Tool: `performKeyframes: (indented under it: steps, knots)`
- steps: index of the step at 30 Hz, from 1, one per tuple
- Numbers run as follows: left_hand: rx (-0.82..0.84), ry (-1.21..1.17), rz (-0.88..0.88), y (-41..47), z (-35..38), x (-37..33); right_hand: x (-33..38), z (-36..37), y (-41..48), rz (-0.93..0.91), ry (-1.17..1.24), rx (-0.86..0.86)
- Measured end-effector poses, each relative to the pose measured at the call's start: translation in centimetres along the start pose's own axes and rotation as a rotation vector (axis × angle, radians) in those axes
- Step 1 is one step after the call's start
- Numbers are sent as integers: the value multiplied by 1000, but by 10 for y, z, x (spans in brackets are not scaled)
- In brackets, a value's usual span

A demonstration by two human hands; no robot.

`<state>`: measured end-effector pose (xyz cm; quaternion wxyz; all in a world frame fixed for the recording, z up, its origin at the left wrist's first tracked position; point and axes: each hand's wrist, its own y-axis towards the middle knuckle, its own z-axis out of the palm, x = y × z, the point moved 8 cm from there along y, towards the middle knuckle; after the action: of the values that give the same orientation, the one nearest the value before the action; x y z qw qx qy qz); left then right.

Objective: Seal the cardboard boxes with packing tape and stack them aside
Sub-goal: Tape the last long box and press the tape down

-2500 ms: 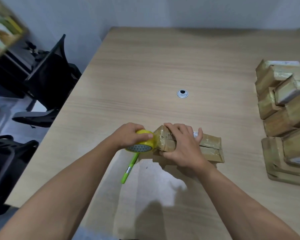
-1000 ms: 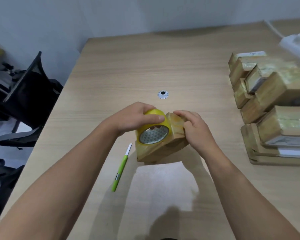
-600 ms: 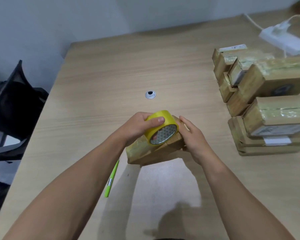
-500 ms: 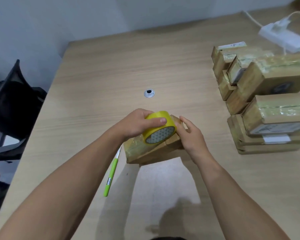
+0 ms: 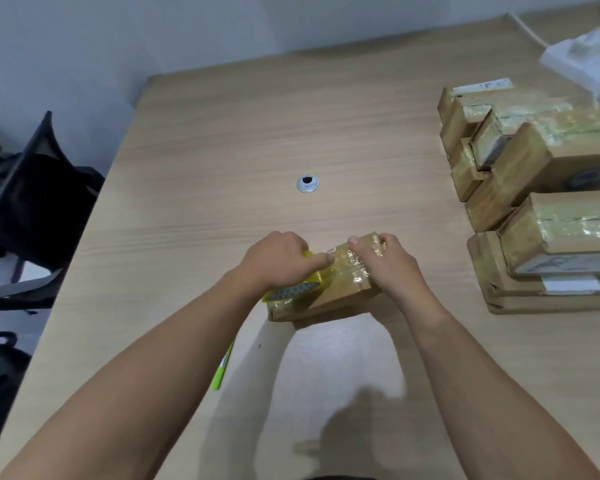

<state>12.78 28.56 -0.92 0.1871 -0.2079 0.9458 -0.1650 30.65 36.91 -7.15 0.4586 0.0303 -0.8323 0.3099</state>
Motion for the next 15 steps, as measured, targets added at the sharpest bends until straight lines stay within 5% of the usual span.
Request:
performKeyframes:
  steps: [6, 15]
  knots:
    - [94, -556, -2, -17, 8, 31, -17, 9, 8, 28, 283, 17]
    - [167, 49, -197, -9, 6, 59, -22, 22, 18, 41, 370, 69]
